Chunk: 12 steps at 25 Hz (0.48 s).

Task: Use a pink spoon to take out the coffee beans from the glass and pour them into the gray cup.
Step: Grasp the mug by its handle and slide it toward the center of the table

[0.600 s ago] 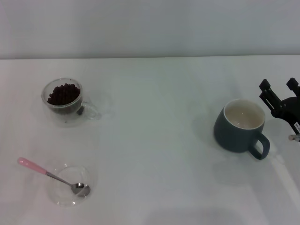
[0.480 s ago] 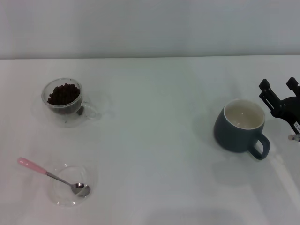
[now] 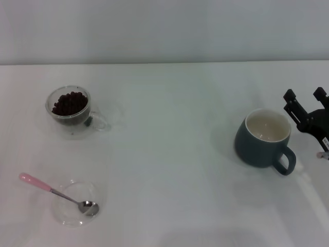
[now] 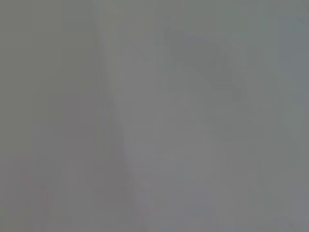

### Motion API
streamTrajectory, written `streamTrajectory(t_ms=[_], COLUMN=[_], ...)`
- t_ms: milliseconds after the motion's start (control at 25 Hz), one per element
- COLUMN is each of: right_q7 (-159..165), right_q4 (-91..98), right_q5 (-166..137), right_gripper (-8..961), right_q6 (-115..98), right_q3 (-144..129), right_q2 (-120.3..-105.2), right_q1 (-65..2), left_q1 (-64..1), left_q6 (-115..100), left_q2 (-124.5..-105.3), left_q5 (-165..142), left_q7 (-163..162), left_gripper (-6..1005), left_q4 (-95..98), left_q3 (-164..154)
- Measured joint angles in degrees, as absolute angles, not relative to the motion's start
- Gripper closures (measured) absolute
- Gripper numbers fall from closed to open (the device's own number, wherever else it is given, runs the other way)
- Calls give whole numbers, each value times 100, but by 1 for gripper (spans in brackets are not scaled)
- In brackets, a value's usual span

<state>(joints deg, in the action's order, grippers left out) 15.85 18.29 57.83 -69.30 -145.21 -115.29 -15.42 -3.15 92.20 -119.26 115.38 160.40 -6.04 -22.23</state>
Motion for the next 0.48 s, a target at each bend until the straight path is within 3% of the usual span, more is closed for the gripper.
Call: streamTrajectory(t_ms=[480], right_q7=[1589], right_q4=[1520], right_q5=[5766], right_gripper=[110], right_q6=[-8100], right_q3=[-15690], right_q2=[-11493], right_q1=[-927], left_q1=[-426], left_q6=[9176], left_q2=[-11926], left_q5=[11479], left_q7=[16040], left_gripper=[122], left_q4=[-615], left_q3=[-2223])
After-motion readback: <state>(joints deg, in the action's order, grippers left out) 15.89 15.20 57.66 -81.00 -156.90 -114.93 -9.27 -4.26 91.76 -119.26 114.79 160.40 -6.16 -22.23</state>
